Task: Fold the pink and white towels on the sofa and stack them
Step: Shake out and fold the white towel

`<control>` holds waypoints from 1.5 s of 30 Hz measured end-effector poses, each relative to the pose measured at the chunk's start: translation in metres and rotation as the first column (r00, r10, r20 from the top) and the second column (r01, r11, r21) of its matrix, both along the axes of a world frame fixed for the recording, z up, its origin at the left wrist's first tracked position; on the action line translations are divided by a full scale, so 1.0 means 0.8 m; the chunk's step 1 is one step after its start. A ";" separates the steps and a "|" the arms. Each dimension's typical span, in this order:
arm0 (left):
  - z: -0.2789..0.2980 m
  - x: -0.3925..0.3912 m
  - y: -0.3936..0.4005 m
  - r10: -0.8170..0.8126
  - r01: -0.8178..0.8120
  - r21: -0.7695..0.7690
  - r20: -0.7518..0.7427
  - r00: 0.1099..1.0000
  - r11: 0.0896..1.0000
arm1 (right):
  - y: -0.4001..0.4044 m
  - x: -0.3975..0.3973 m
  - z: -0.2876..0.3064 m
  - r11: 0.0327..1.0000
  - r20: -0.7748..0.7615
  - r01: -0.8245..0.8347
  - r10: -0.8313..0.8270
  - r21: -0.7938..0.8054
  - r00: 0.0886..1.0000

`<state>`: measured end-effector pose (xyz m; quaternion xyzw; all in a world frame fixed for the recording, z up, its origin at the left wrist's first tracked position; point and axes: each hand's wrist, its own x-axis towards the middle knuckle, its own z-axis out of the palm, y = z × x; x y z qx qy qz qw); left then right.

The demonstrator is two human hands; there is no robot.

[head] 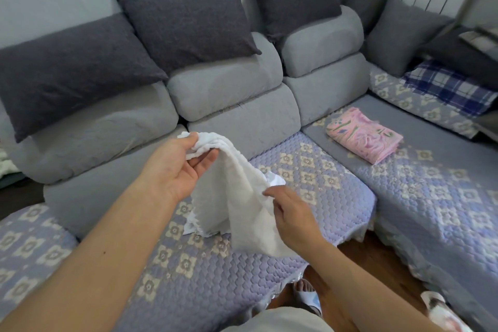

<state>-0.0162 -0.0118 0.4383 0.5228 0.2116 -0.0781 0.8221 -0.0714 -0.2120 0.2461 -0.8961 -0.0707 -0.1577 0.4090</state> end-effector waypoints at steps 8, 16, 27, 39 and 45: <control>0.002 0.000 0.014 0.070 -0.070 -0.029 -0.005 0.998 0.997 | 0.030 -0.022 -0.002 0.986 -0.170 -0.161 0.153 -0.035 0.973; 0.007 -0.004 0.020 0.097 -0.097 -0.043 -0.002 0.995 0.994 | 0.075 -0.021 0.015 0.970 -0.084 -0.244 0.244 0.006 0.966; 0.012 -0.012 0.017 0.094 -0.093 -0.072 0.013 0.995 0.993 | 0.115 -0.017 0.056 0.993 -0.178 -0.083 0.067 -0.083 0.982; 0.014 -0.012 0.028 0.120 -0.117 -0.089 0.022 0.993 0.989 | 0.067 -0.034 -0.018 0.967 -0.538 0.239 -0.155 0.091 0.828; 0.013 -0.012 0.029 0.129 -0.128 -0.087 0.007 0.992 0.988 | 0.063 -0.013 -0.036 0.989 -0.664 0.130 -0.053 0.068 0.746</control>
